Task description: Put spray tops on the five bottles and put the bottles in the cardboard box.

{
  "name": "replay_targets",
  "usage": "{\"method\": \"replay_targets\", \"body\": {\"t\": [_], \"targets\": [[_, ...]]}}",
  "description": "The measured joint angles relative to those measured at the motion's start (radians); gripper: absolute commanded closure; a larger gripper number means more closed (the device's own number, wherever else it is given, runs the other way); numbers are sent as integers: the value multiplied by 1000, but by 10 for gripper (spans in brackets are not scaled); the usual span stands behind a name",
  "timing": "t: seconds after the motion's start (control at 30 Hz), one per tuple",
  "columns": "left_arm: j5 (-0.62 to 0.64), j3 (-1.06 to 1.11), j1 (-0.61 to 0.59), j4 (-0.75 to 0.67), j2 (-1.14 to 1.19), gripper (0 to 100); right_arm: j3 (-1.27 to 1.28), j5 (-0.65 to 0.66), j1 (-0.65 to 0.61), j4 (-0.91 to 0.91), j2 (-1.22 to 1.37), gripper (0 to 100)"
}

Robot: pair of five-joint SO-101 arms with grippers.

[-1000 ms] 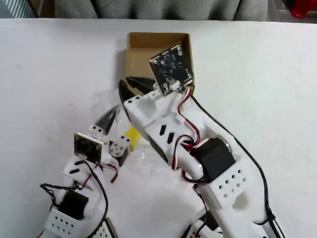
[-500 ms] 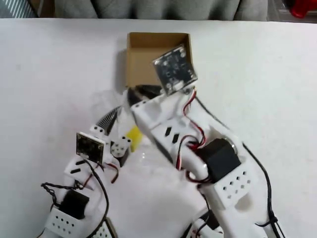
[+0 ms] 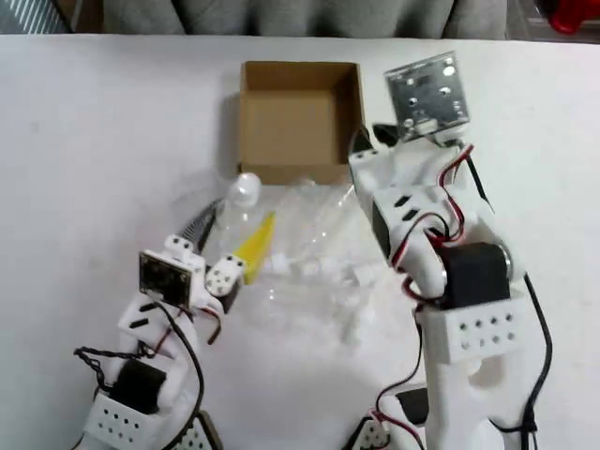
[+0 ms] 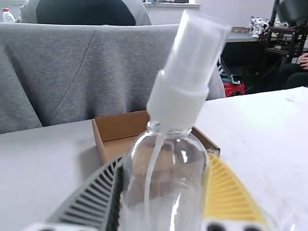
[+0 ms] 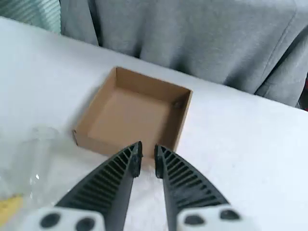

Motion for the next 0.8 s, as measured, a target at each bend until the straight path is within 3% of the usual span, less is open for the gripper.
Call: {"method": "replay_targets", "body": {"t": [0.17,0.27,0.47,0.8], "targets": [[0,0,-17,0,0,979,130,43,34,-5,11,979],[0,0,-17,0,0,979,198,44,34,-51,29,918],[0,0,-20,0,0,979,215,37,61,-169,236,862],[0,0,-20,0,0,979,-80,-41,109,-215,750,861]]}}
